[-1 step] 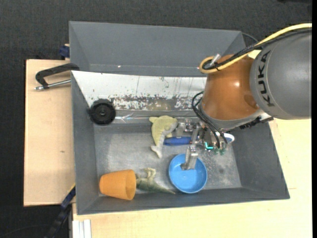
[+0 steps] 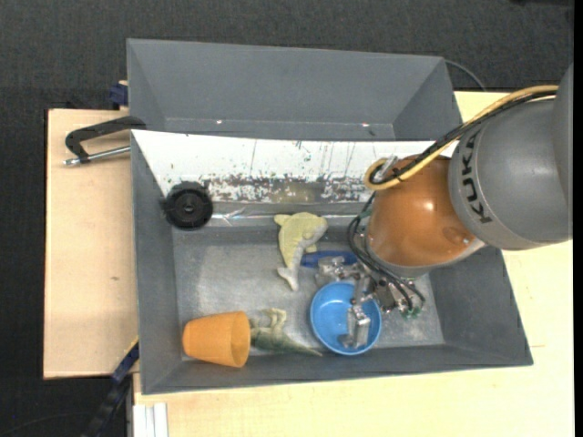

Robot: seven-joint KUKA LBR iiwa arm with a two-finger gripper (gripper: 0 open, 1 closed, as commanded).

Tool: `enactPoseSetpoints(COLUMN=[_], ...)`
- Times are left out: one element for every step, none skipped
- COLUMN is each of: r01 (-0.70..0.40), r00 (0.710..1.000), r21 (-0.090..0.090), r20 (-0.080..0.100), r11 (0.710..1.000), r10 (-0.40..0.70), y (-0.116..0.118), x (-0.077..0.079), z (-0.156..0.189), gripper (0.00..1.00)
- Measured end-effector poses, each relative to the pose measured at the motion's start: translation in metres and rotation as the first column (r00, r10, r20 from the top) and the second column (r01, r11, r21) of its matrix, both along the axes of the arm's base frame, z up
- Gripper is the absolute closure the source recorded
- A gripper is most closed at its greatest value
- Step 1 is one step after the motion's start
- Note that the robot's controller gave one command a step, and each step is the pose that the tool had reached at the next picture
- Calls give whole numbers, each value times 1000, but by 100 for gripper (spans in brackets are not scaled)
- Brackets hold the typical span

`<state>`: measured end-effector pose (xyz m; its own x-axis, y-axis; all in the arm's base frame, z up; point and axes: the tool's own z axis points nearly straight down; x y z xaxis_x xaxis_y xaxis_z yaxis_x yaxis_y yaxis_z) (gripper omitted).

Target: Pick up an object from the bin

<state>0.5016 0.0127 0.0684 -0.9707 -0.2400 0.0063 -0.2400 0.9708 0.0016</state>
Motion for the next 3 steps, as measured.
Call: enactPoseSetpoints(r01=[1,2,3], r00=[1000,1000,1000], r21=[1,2,2], r20=[6,8,10], r11=[1000,1000,1000], r10=[-1,-2,-3], y=[1,2,2], x=[1,1,2], z=[1,1,2], gripper=[0,0,0])
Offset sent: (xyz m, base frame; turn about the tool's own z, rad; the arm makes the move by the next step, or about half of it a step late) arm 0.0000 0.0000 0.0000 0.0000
